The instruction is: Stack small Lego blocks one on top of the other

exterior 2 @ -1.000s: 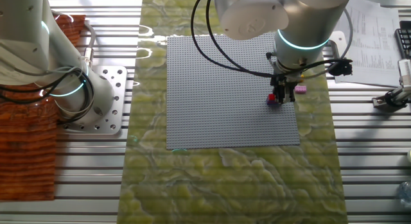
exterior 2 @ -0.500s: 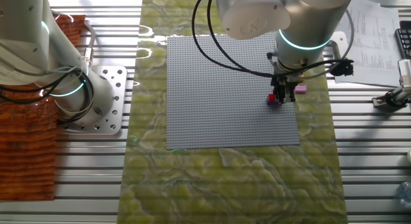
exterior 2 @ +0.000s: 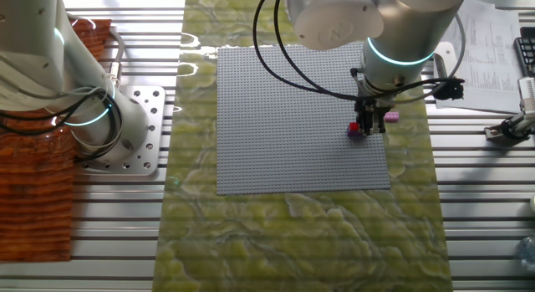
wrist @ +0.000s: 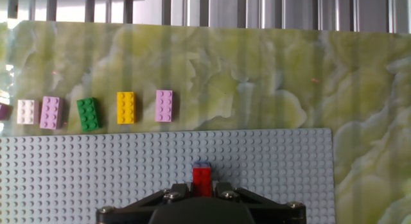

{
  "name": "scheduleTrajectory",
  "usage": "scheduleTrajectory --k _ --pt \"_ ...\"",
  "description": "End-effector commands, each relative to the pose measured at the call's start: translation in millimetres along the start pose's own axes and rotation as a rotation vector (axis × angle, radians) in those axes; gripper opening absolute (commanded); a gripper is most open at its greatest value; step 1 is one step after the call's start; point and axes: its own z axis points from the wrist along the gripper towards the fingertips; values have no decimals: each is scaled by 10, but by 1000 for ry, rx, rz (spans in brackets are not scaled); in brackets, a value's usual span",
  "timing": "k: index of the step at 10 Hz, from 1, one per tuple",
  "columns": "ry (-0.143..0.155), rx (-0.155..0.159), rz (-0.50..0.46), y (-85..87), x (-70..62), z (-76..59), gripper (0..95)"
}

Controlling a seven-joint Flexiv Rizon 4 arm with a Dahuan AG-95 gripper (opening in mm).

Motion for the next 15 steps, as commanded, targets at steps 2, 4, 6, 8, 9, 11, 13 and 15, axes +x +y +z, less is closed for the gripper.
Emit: scheduleTrajectory --k 2,4,6,8,9,11,13,15 --pt "4 8 1 -7 -6 374 0" --pt "11 13 -1 -7 -6 375 0" --pt "18 13 1 -8 -6 386 0" --pt "16 25 7 -8 -6 386 0" --pt "17 27 9 -8 -6 386 0" --pt "21 35 11 -8 -6 385 0" --pt "16 30 13 -8 -7 385 0" --pt "17 31 15 -9 -4 383 0"
